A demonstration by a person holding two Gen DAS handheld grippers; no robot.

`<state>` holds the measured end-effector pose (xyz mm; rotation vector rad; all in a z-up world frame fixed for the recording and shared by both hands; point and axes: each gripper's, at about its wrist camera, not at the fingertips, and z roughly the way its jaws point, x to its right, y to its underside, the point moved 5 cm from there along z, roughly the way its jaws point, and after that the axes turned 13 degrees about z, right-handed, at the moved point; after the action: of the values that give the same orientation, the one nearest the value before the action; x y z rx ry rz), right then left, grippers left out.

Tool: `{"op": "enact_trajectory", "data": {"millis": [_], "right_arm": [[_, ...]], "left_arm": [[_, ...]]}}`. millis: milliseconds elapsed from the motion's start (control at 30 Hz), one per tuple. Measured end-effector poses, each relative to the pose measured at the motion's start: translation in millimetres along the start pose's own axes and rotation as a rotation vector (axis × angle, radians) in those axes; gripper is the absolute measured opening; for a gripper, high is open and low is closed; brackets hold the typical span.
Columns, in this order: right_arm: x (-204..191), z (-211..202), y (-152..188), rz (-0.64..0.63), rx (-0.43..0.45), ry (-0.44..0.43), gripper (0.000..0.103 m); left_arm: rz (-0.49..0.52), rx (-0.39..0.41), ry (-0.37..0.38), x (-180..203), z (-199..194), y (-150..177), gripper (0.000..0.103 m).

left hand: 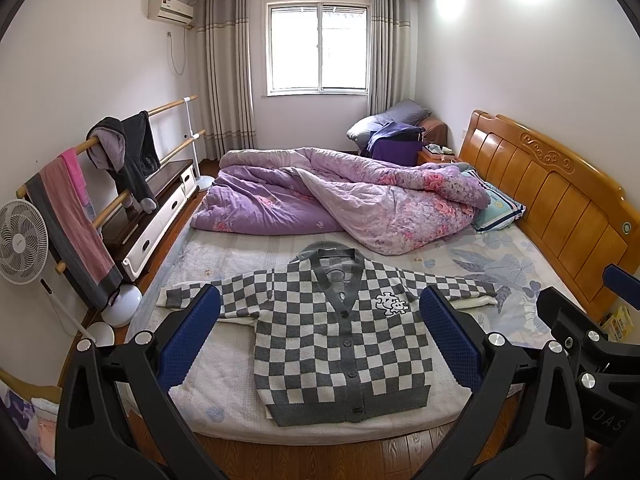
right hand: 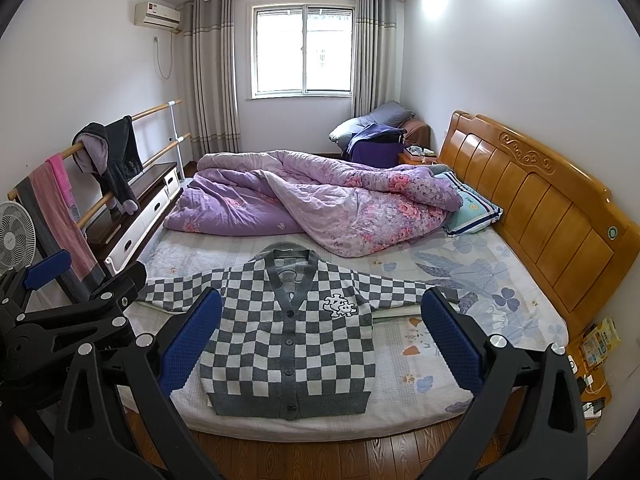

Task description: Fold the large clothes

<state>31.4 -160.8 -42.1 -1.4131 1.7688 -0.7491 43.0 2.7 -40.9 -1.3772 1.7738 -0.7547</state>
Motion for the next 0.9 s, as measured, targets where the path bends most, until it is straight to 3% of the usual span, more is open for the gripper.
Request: {"op": "enact_trajectory", "data": {"millis": [900], "right_arm": [[-3.8,8.4,7.9,-0.001,-0.004,0.004,0.096]], "left_arm": [[-0.002,-0.005,0.002,-1.0,7.5,11.7,0.099]]}}
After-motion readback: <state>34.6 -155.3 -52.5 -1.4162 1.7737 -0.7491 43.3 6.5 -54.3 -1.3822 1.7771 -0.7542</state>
